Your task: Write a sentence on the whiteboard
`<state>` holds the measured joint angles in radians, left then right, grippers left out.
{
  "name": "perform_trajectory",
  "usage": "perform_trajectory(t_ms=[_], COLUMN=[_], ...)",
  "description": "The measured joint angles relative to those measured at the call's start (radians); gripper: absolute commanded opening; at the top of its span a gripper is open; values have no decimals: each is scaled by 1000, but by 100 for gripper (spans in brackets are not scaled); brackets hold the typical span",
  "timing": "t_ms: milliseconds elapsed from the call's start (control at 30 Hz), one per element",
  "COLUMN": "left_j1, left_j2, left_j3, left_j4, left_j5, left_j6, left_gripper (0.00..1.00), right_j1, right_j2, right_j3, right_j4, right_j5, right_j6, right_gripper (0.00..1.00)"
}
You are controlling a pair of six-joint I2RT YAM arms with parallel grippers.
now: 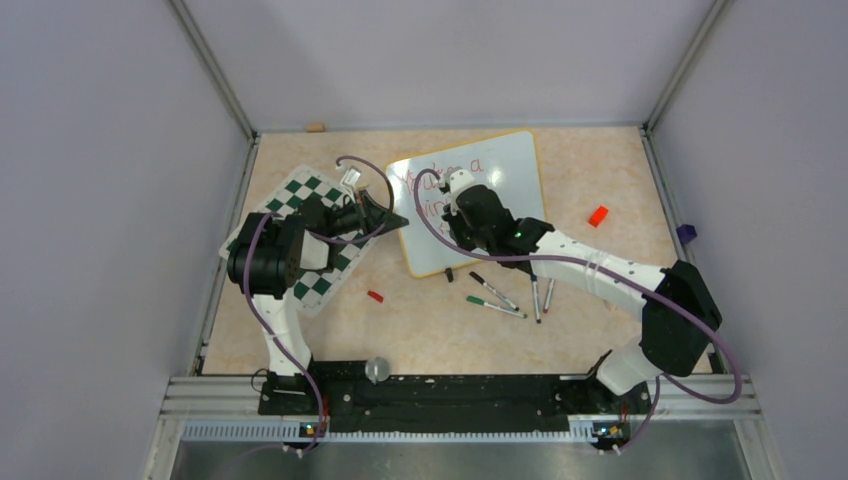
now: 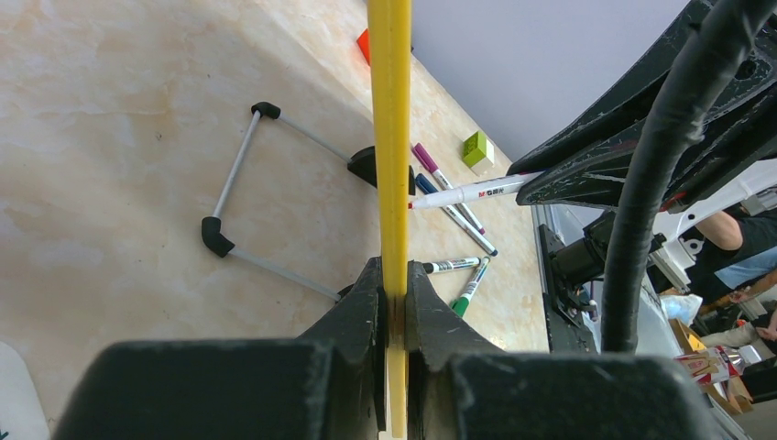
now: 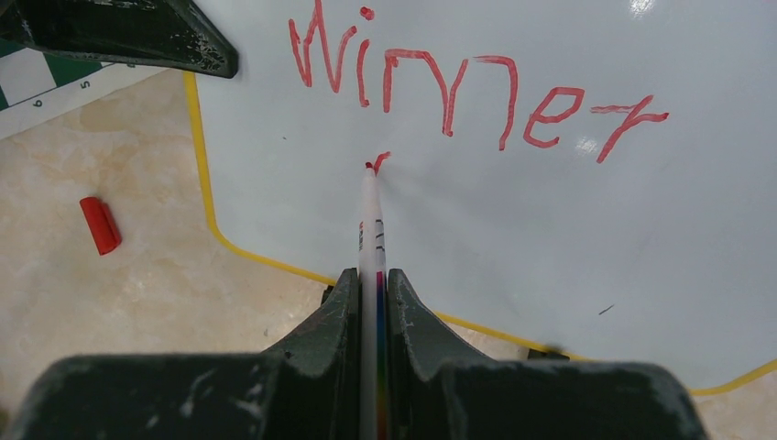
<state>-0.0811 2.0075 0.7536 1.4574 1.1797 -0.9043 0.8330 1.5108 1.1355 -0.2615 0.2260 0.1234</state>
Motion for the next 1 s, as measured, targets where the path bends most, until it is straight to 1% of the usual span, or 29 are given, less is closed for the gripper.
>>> perform_trajectory(t_ms=[1000], left_j1=[0], left_j2=[0], left_j3=[0], left_j4=[-5], left_j5=[-6], left_j6=[0], left_gripper=[0], right_j1=[-33], right_j2=[-14], right_j3=[-1], right_j4=[-1], right_j5=[1], right_j6=[0], right_gripper=[0])
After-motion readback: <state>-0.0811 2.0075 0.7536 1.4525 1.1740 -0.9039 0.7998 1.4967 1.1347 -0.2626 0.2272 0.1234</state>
